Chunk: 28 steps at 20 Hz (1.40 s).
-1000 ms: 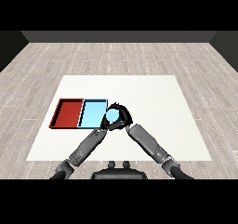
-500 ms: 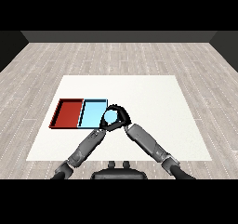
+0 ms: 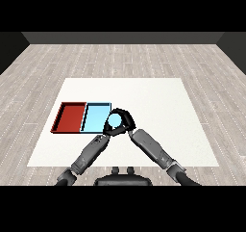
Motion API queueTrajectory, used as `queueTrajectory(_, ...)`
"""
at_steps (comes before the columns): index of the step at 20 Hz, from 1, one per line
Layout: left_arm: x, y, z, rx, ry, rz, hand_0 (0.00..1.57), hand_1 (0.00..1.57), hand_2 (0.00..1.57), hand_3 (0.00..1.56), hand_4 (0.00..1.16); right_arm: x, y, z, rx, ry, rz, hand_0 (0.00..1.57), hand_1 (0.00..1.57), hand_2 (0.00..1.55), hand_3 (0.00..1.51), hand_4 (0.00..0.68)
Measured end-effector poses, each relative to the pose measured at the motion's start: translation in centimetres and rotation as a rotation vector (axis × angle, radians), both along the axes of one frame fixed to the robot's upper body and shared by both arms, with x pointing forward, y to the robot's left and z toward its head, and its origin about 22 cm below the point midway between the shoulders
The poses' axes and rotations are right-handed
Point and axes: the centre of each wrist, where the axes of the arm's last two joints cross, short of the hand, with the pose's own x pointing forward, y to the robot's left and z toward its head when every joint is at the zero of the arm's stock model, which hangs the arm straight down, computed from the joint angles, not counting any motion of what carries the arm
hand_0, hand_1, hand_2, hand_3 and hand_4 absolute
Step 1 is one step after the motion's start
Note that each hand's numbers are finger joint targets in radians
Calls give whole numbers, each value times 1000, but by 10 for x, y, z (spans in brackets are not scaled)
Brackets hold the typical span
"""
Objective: Pick the blue can and put it in the blue box
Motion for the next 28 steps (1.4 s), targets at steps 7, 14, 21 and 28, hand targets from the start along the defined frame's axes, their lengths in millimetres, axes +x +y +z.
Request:
queueTrajectory(7,1,-2,-2,-33,40,-7,1571,1571,1516,1448,1097,-2,-8,3,62,60,12,0,0,0,0,0)
queueTrajectory(14,6,0,-2,-41,49,-6,1571,1571,1549,1480,1137,1,-6,3,72,61,8,0,0,0,0,0)
queueTrajectory(21,7,-5,4,-17,37,1,1571,1571,1571,1511,1131,1,-16,8,95,84,0,0,0,0,0,0)
queueTrajectory(28,3,3,-7,13,34,24,1571,1571,1571,1503,1128,1,-46,19,128,68,-15,0,0,0,0,0)
